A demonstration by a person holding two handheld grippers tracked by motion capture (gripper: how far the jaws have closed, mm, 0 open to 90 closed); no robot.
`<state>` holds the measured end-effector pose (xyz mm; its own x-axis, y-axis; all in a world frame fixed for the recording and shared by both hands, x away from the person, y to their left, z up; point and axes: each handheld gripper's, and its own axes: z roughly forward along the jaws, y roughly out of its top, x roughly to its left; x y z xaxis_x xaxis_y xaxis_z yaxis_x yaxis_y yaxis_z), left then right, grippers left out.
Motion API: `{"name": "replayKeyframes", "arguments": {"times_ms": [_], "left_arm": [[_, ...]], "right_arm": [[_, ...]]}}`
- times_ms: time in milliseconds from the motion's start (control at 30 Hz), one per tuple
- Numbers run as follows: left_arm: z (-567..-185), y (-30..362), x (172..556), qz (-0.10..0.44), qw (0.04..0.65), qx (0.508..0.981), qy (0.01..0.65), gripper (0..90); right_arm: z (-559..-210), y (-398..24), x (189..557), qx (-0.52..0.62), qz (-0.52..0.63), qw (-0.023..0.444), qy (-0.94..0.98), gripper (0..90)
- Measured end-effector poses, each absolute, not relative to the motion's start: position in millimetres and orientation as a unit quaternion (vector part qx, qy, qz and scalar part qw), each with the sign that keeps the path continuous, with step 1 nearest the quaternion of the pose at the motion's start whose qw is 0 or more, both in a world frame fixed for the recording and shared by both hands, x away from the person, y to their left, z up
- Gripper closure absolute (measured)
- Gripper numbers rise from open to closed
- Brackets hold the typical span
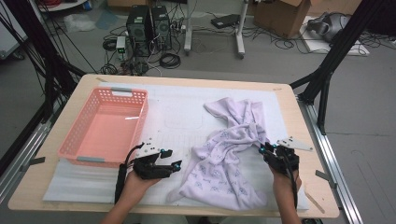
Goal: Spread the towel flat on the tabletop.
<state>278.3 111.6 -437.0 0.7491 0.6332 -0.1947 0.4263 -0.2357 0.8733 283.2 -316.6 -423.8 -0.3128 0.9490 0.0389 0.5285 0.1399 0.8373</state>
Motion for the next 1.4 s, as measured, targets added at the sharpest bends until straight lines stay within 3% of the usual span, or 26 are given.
{"name": "replayKeyframes", "arguments": {"times_ms": [200,367,533,667,733,833,867,1033,1400], "left_arm": [[-437,110,279,0.100,0.517,0.781,0.336,41.1],[-437,111,279,0.098,0.517,0.780,0.337,40.8],[-437,112,279,0.098,0.517,0.780,0.338,40.9],[-438,111,279,0.096,0.518,0.780,0.338,40.8],[-438,111,279,0.097,0.517,0.781,0.337,40.9],[-437,111,279,0.097,0.517,0.781,0.337,41.0],[-437,112,279,0.098,0.518,0.780,0.338,41.0],[-438,113,279,0.098,0.516,0.780,0.339,41.0],[-438,113,279,0.099,0.517,0.778,0.342,41.0]], "right_arm": [[-443,-305,289,0.490,0.380,0.190,0.761,78.0],[-448,-270,303,0.471,0.375,0.175,0.779,62.5],[-447,-239,312,0.454,0.390,0.174,0.782,61.2],[-448,-222,317,0.444,0.408,0.125,0.788,54.6],[-450,-215,317,0.436,0.403,0.130,0.794,58.3],[-448,-213,315,0.415,0.382,0.150,0.812,82.9],[-447,-215,315,0.411,0.381,0.144,0.816,86.4],[-444,-229,311,0.417,0.381,0.140,0.813,87.4],[-428,-303,290,0.493,0.393,0.171,0.757,87.6]]}}
